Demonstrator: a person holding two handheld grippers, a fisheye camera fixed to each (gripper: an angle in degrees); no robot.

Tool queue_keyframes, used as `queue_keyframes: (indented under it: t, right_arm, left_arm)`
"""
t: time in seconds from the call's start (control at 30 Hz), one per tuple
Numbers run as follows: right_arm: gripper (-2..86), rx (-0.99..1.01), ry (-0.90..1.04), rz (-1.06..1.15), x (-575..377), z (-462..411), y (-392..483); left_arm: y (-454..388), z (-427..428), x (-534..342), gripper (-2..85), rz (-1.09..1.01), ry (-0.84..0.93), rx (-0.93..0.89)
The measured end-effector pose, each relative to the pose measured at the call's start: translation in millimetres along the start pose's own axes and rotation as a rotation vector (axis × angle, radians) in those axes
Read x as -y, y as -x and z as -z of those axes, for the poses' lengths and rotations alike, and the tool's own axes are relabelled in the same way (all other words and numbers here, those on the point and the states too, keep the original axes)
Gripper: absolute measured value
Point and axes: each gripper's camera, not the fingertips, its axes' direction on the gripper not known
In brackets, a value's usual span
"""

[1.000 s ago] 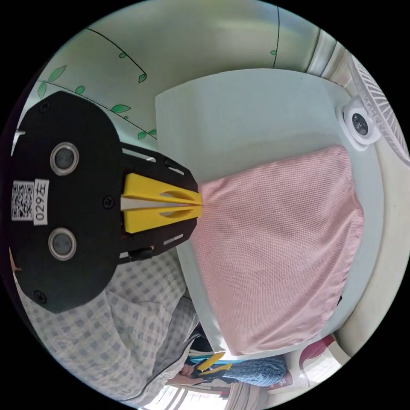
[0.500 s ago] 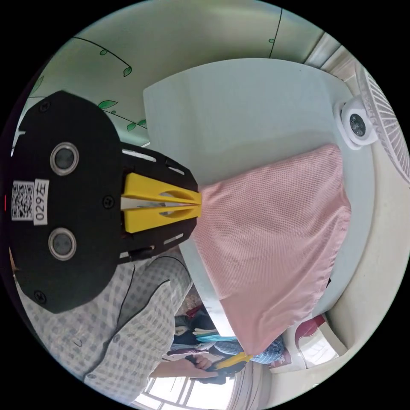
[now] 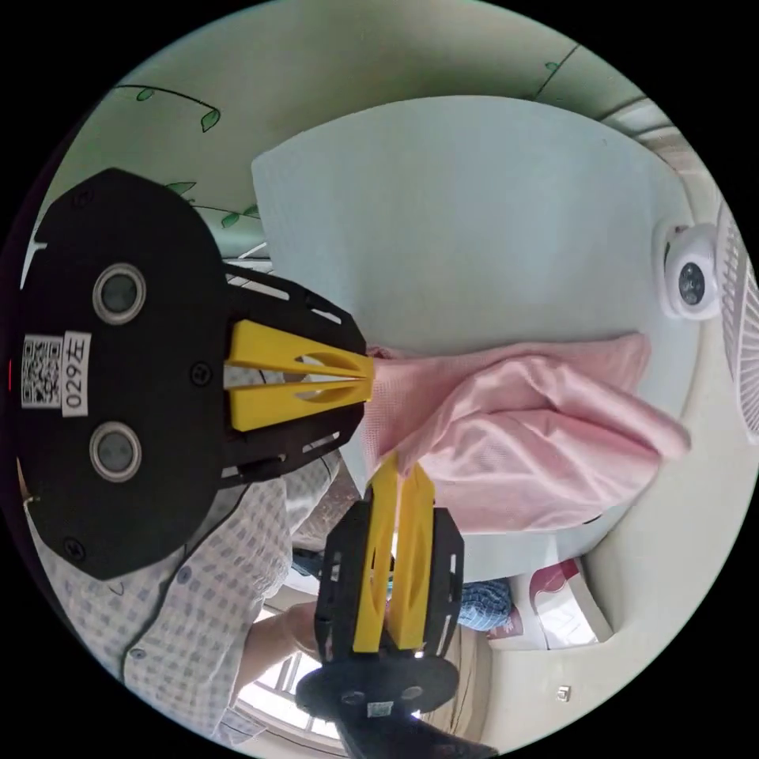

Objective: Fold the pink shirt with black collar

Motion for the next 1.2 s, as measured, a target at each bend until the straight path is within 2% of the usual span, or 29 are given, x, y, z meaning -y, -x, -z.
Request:
queue_keyframes:
  t: [0.13, 0.3, 0.37, 0.5, 0.6, 0.63, 0.7, 0.77, 0.93, 1.0, 1.13, 1.2]
  right_arm:
    - [1.0, 0.04, -0.01, -0.044, 42, -38, 25]
    - [1.6, 0.036, 0.005, -0.019, 95, -80, 55]
    - [2.2, 0.054, 0.108, 0.003, 123, -124, 63]
    - [4.9, 0.144, 0.184, -0.021, 146, -180, 57]
    - [9.5, 0.358, 0.132, -0.034, 149, -189, 47]
    - [8.7, 0.401, 0.093, -0.042, 141, -186, 40]
    - [4.0, 0.405, -0.012, -0.091, 119, -177, 24]
    - [0.7, 0.358, -0.127, -0.317, 77, -174, -15]
    - [-0.3, 0.469, -0.274, -0.615, 5, -195, -73]
    - [-0.4, 0.423, -0.274, -0.679, -7, -208, -80]
    - [-0.4, 0.367, -0.096, -0.727, -7, -261, -80]
    - [-0.5, 0.36, -0.107, -0.696, -8, -266, -76]
  left_arm:
    - [27, -4, -1, -1.0, -0.002, 0.029, -0.107]
    - [27, 0, -2, -1.0, -0.049, 0.025, -0.088]
    - [29, 2, -3, -0.9, -0.051, 0.023, -0.101]
    - [38, 11, -5, -0.8, -0.02, 0.04, -0.152]
    - [43, 38, -15, -0.1, -0.012, -0.03, -0.148]
    - [41, 48, -20, 0.5, -0.018, -0.056, -0.115]
    - [34, 56, -24, 8.1, -0.03, -0.061, -0.047]
    - [16, 46, -21, 12.5, -0.096, 0.018, -0.002]
    - [-11, 7, -3, 14.2, -0.17, 0.154, 0.084]
    - [-20, 9, 1, 11.9, -0.214, 0.142, 0.131]
    - [-26, -2, 11, 3.4, -0.211, 0.265, 0.114]
    - [-29, -2, 10, 0.1, -0.206, 0.269, 0.131]
